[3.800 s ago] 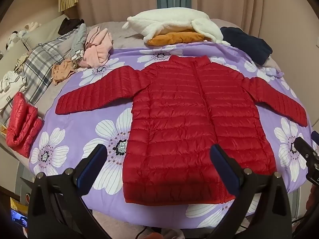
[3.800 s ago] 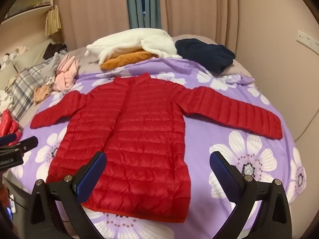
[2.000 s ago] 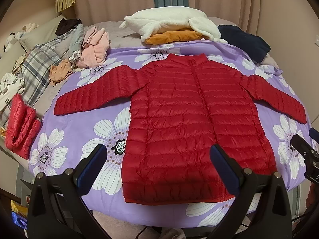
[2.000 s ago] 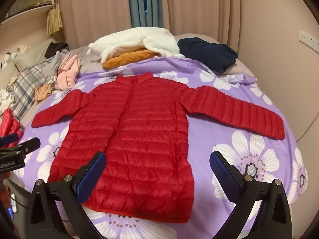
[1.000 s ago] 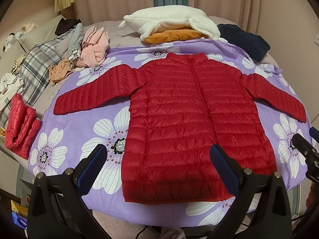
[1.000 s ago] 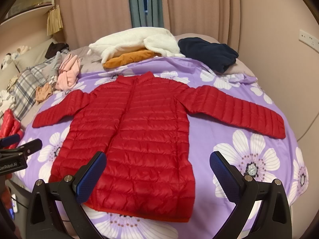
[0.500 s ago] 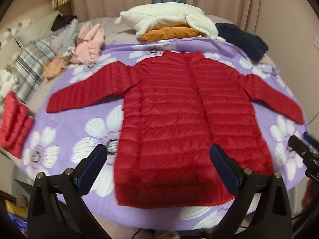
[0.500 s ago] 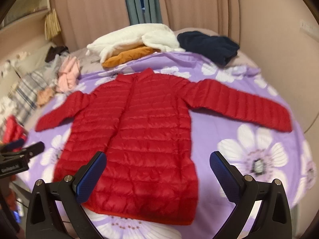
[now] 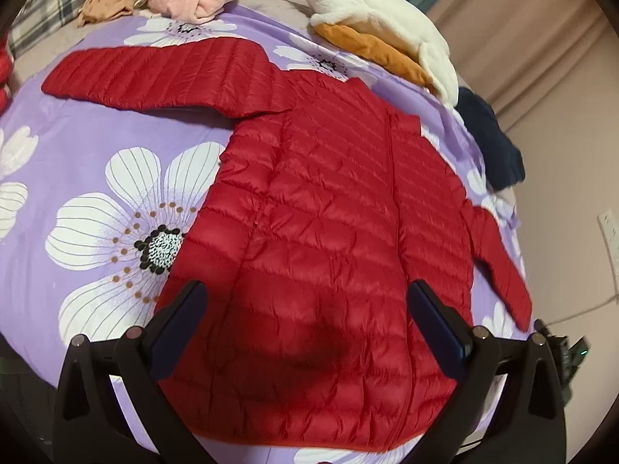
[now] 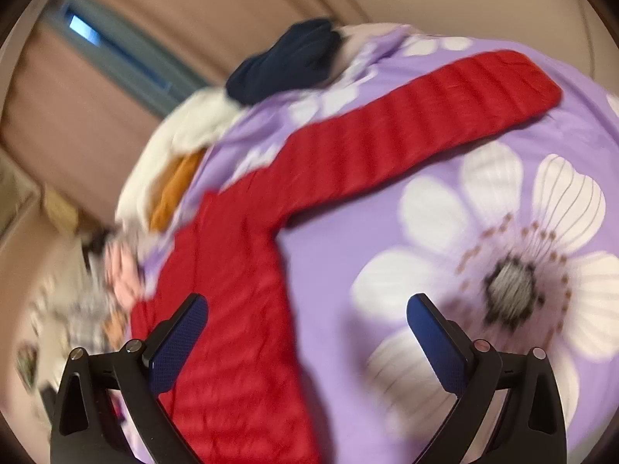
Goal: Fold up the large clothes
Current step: 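Grasp the sleeve cuff nearest the right gripper and lift it, then fold the held sleeve across the jacket body with the right gripper, release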
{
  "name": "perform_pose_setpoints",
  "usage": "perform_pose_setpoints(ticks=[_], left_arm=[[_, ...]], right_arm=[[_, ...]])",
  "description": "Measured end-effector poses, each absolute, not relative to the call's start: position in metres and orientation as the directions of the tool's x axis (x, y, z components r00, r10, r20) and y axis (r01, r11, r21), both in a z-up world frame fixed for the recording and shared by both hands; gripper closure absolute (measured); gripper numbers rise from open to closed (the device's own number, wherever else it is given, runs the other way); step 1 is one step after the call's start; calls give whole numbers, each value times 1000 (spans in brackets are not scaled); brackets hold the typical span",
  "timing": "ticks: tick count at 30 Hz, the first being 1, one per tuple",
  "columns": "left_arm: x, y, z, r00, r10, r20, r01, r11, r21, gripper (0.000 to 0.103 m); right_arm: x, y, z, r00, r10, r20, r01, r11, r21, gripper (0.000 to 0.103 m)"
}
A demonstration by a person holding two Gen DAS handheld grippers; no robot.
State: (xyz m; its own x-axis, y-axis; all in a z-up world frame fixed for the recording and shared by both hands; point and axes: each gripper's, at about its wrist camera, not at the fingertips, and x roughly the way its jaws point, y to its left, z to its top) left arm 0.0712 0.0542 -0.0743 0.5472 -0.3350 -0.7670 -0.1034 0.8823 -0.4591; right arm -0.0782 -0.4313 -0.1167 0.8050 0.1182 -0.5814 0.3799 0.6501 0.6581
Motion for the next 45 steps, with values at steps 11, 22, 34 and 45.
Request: perform_pose_setpoints(ticks=[11, 22, 34, 45], left_arm=[[97, 46, -84, 531, -398, -748, -89, 851, -517, 0], [116, 32, -89, 508, -378, -774, -77, 875, -478, 0], [119, 54, -101, 494, -354, -794, -183, 851, -493, 0], [111, 101, -92, 531, -330, -781, -207, 843, -497, 0]], right_arm=[[-54, -528, -157, 868, 41, -495, 446, 376, 812, 1], [-68, -583, -181, 887, -103, -451, 459, 87, 884, 73], [-30, -494, -31, 854, -175, -490, 464, 684, 564, 90], [93, -242, 37, 870, 15, -493, 0, 1000, 31, 90]])
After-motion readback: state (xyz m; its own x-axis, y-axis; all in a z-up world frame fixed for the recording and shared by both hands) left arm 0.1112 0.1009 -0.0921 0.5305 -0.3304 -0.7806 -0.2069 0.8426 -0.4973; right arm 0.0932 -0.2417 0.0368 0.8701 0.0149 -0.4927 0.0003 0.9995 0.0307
